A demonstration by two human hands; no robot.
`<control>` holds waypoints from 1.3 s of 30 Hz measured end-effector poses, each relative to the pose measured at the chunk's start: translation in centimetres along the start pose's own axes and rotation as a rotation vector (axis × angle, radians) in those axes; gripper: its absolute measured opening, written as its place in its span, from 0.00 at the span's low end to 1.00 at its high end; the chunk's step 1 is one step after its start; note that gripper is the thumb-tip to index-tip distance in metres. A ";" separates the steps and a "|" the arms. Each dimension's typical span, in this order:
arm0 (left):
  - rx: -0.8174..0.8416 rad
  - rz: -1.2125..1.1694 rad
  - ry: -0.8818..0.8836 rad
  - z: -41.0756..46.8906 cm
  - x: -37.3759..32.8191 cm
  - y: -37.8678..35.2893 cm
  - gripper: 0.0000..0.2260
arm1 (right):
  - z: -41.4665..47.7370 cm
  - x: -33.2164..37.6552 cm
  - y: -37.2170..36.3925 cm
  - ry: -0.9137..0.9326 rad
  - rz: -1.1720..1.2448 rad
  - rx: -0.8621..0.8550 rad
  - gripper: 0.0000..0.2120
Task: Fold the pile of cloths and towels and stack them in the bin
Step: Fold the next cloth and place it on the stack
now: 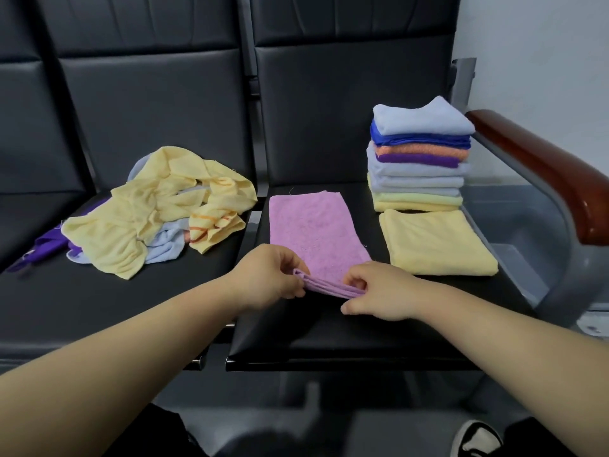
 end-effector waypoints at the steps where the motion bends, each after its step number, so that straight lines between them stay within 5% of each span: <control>1: -0.023 0.075 -0.016 0.0 -0.4 0.4 0.05 | 0.1 0.0 0.2 -0.007 -0.022 -0.049 0.09; 7: -0.191 0.284 -0.088 -0.3 -2.6 6.1 0.03 | 0.5 -0.5 3.6 -0.067 0.174 -0.206 0.08; 12: 0.224 -0.217 0.181 -2.0 -0.1 5.3 0.05 | 0.3 0.3 2.1 -0.084 0.610 0.177 0.08; 15: 0.327 -0.316 0.296 -2.3 1.0 4.9 0.07 | 0.1 0.8 1.5 -0.115 0.803 0.341 0.08; 22: 0.040 -0.350 0.338 1.8 3.6 7.1 0.07 | 3.3 -0.9 3.3 -0.232 0.941 0.049 0.11; 32: -0.395 -0.212 0.150 8.0 5.8 9.7 0.04 | 8.0 -3.8 4.5 -0.302 0.667 -0.354 0.07; 39: -0.578 0.140 0.127 10.3 6.5 9.7 0.06 | 9.9 -5.2 4.3 -0.368 0.474 -0.446 0.06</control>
Point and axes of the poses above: each hand's wrist, its own z-axis towards the middle knuckle, its own y-axis out of the back of the hand, x = y × z, the point moved 9 cm from there along z, towards the middle knuckle, and after that the axes turned 6 degrees about -z, right-handed, at the moved point
